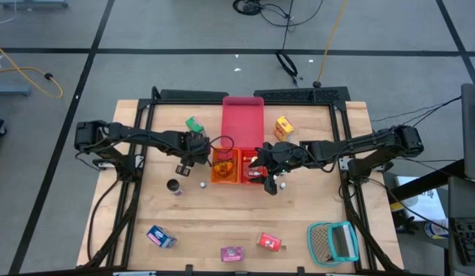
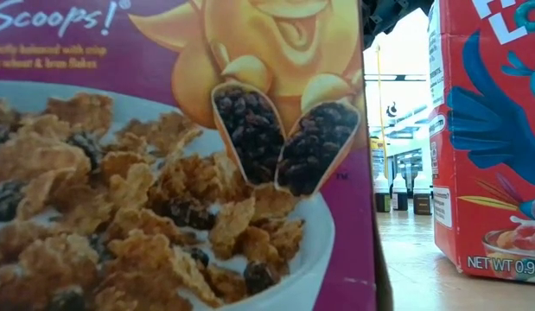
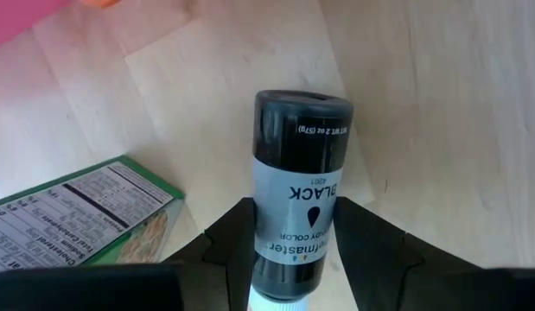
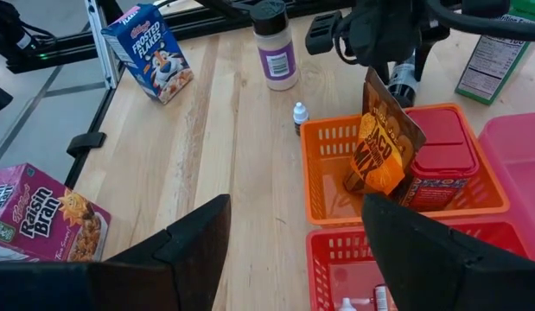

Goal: Pick & Place Kitchen Items
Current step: Put the large black food coloring bottle into the red basket

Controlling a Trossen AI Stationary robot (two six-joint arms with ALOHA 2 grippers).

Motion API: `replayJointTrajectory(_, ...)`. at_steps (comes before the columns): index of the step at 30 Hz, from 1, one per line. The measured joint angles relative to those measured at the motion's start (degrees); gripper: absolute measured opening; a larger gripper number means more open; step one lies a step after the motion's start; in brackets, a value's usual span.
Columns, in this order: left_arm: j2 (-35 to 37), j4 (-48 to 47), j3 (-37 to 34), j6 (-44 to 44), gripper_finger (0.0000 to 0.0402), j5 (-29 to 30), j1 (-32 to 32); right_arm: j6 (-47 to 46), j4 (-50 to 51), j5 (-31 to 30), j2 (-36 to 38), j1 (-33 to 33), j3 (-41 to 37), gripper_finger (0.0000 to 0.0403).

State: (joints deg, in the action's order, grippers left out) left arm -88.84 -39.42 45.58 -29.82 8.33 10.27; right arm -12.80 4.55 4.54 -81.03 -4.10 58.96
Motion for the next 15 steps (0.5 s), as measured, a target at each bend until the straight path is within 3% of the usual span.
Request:
replayJointTrajectory(12, -2.89, 1.96, 0.13, 0.42, 0.0145, -1.18, 0.47, 0.00, 0.03, 0.01, 0.00, -0.02, 0.00, 0.0254)
replayJointTrajectory(15, -3.74, 3.35, 0.02, 0.24, 0.0145, 1.27, 0.09, 0.00, 0.10, 0.02, 0.00, -0.02, 0.00, 0.0254)
